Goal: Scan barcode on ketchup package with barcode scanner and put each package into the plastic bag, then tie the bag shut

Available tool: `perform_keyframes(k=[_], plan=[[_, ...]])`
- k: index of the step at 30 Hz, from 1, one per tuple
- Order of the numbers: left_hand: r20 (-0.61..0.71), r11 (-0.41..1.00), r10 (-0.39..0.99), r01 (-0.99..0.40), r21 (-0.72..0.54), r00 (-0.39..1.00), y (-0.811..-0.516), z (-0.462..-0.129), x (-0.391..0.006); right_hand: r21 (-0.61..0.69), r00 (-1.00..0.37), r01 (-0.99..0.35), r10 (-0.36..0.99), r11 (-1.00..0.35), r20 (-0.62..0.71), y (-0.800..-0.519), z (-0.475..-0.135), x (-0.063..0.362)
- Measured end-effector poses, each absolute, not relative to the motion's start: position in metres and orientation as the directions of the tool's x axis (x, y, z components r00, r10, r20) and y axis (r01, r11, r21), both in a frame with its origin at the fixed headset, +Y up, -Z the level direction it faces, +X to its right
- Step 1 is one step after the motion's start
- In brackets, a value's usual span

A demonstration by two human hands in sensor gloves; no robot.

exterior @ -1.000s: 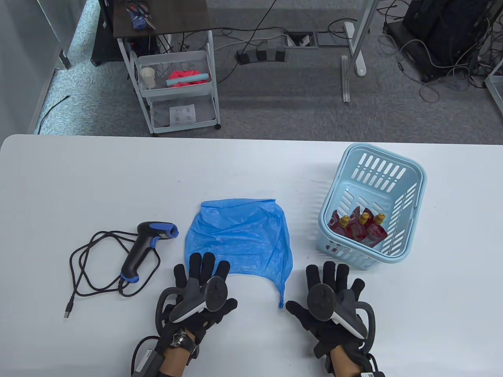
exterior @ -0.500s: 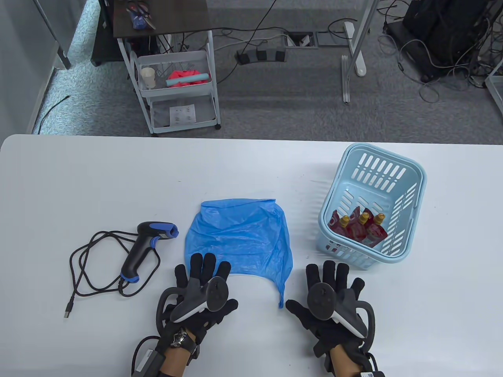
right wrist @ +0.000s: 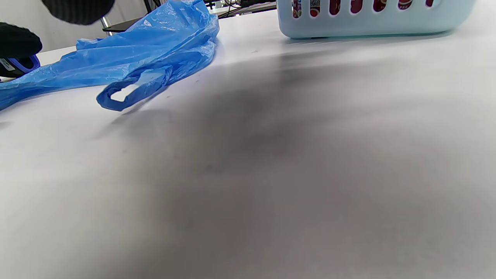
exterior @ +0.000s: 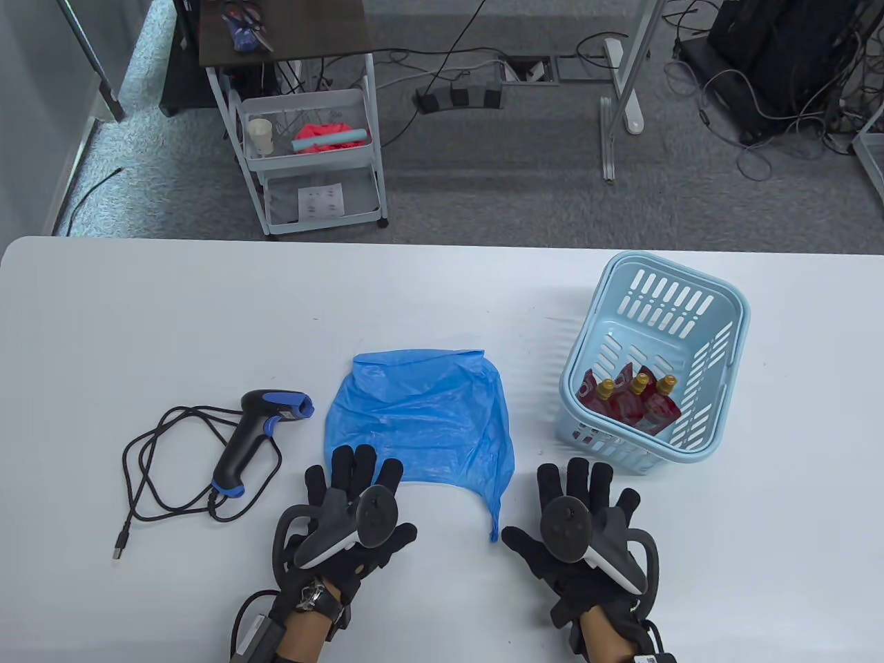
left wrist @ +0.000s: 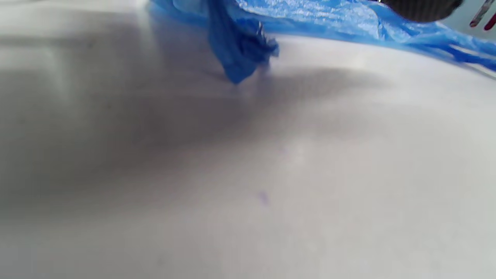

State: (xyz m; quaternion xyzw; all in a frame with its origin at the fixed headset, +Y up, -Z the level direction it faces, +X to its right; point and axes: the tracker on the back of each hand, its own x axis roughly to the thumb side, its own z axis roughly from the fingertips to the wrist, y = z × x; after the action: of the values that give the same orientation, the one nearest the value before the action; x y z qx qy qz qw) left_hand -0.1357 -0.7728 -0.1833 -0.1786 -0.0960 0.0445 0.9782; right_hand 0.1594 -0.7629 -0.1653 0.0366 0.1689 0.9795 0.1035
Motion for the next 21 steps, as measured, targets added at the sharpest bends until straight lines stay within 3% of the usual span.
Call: perform_keyframes(k=[5,10,21], plan=[[0.159,0.943,0.177,-0.121,-0.310,0.971,-0.753,-0.185,-0.138,0.334,-0.974,-0.201,0.225,-0.921,0.036,-0.763,-0.165,0.160],[0.173,0.959,0.155,-0.106,-0.261,0.973,-0.732,-0.194,-0.134,0.341,-0.971,-0.206,0.234,-0.917,0.042,-0.764,-0.165,0.159],[0.214,0.947,0.083,-0.010,-0.320,0.973,-0.711,-0.244,-0.104,0.354,-0.967,-0.212,0.247,-0.911,0.056,-0.764,-0.165,0.157]])
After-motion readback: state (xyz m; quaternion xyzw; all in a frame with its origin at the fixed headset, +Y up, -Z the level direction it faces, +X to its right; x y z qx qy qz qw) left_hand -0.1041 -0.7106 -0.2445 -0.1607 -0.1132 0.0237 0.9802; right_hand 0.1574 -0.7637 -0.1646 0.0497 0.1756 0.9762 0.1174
